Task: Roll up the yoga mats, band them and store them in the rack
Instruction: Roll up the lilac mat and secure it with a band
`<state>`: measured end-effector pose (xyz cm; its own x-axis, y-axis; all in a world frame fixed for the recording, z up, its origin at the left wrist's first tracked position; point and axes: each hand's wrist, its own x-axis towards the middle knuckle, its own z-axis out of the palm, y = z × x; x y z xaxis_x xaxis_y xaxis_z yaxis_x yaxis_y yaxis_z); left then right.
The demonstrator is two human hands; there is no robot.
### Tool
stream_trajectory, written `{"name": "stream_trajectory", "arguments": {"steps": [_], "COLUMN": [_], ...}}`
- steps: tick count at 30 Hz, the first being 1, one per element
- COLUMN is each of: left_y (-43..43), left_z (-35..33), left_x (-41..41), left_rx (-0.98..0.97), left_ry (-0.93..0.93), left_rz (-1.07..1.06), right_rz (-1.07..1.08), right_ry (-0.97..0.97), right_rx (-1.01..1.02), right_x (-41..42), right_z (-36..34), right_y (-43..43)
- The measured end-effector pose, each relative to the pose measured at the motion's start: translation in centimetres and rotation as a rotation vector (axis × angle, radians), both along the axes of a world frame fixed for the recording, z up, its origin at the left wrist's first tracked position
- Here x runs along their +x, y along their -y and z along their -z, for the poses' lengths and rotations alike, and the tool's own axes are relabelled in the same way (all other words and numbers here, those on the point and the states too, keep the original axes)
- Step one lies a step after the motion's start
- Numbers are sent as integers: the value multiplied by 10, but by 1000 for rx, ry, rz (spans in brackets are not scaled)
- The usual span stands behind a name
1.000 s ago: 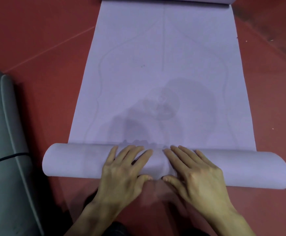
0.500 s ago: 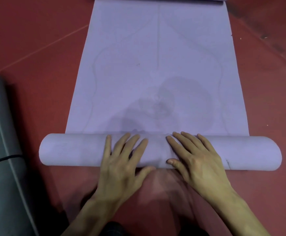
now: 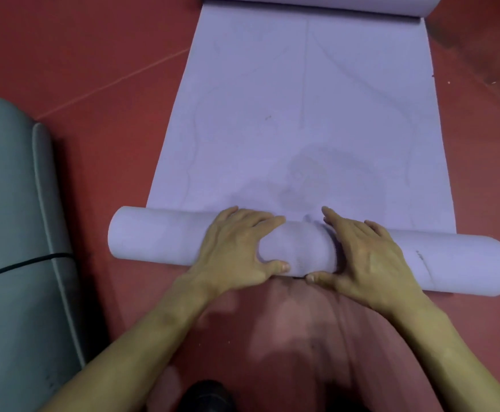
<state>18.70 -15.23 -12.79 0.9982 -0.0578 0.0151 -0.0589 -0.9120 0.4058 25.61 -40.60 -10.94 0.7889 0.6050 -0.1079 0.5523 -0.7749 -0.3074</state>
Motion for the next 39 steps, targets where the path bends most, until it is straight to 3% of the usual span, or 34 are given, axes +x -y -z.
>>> {"name": "stream_trajectory", "arguments": {"steps": [3, 9, 14, 17, 23, 30, 39], "left_y": [0, 23, 13, 14, 27, 16, -3], "left_z": [1, 19, 12, 9, 16, 13, 11], "left_x": [1, -43, -7, -3, -12, 7, 9], "left_rx": [24, 223, 181, 252, 386, 365, 395], "left_ry": [30, 310, 216, 170, 158, 161, 206], "left_rz": [27, -89, -115, -116, -119, -89, -20], "right_rz": [3, 3, 92, 111, 92, 68, 57], "right_ry": [-26, 108, 249, 282, 234, 184, 196], "right_rx": [28, 41, 56, 77, 18, -85, -71], "right_x": [4, -19, -49, -35, -9, 3, 16], "right_z": [0, 9, 14, 12, 2, -6, -13], "right_y": [0, 4, 4, 1, -6, -16, -22]}}
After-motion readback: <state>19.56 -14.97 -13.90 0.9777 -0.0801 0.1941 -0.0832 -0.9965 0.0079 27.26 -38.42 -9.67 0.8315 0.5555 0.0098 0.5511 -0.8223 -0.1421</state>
